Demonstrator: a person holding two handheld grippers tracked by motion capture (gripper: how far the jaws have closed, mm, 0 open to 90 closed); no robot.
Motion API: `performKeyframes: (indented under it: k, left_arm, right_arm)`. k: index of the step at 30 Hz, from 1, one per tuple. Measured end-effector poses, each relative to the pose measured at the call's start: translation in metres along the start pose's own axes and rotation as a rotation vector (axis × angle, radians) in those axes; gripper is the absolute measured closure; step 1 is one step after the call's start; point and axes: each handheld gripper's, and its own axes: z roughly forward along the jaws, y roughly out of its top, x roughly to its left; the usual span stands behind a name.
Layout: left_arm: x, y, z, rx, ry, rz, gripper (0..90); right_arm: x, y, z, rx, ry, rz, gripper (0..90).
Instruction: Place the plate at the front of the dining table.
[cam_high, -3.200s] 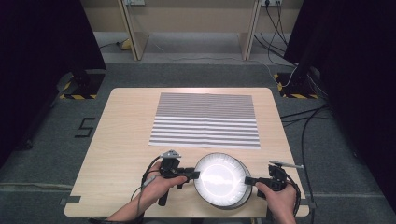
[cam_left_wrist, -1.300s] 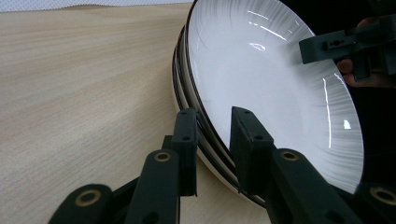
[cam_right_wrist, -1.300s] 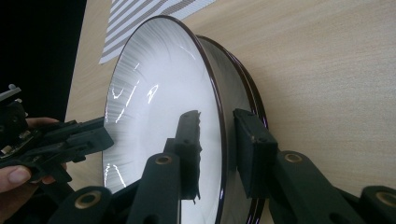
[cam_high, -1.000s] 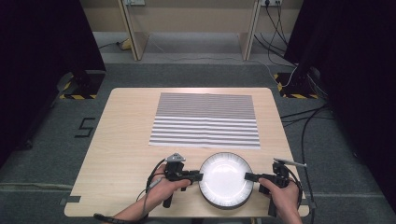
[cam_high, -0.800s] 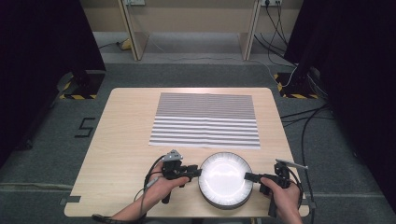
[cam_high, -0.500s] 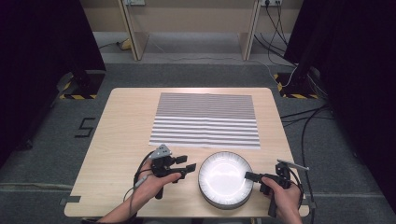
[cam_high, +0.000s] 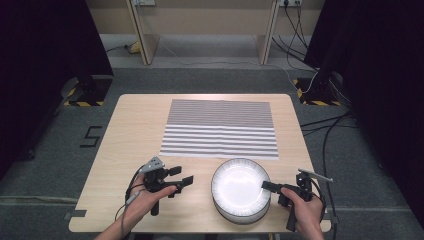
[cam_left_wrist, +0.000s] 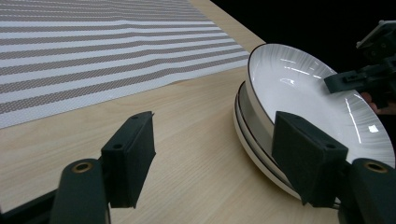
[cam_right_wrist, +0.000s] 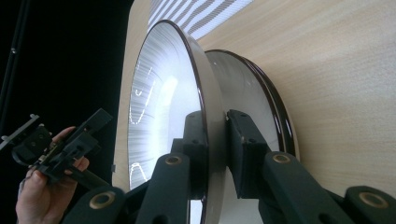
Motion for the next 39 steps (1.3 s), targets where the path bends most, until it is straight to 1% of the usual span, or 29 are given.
performKeyframes:
  k: [5,7,11,16,18,21,23,29,34,39]
  left_arm:
    - [0.005,-0.004,-0.006,-0.003,0.012,-0.006,29.7]
    - [0.007,-0.006,-0.008,-0.005,0.017,-0.011,29.7]
    - [0.012,-0.010,-0.013,-0.006,0.029,-0.017,29.7]
    - [0.019,-0.015,-0.023,-0.015,0.053,-0.024,29.8]
    - [0.020,-0.016,-0.024,-0.018,0.053,-0.029,29.8]
    - [0.023,-0.018,-0.027,-0.022,0.062,-0.032,29.8]
    - [0.025,-0.020,-0.030,-0.024,0.069,-0.041,29.8]
    - [0.031,-0.027,-0.037,-0.033,0.086,-0.043,29.8]
    - [0.036,-0.036,-0.043,-0.045,0.095,-0.073,29.8]
    - [0.041,-0.043,-0.048,-0.044,0.114,-0.080,29.8]
  right_arm:
    - [0.002,0.001,-0.003,-0.009,0.003,-0.005,78.2]
    - [0.003,0.002,-0.004,-0.015,0.011,0.002,78.2]
    - [0.004,0.003,-0.006,-0.026,0.016,-0.003,78.2]
    - [0.008,0.005,-0.009,-0.034,0.019,-0.009,78.1]
    - [0.009,0.005,-0.009,-0.035,0.020,-0.005,78.1]
    - [0.010,0.007,-0.009,-0.043,0.021,-0.011,78.1]
    - [0.011,0.007,-0.009,-0.043,0.024,-0.006,78.0]
    - [0.014,0.011,-0.009,-0.048,0.032,-0.008,77.9]
    - [0.016,0.014,-0.009,-0.057,0.041,-0.002,77.8]
    - [0.018,0.017,-0.009,-0.059,0.044,-0.003,77.7]
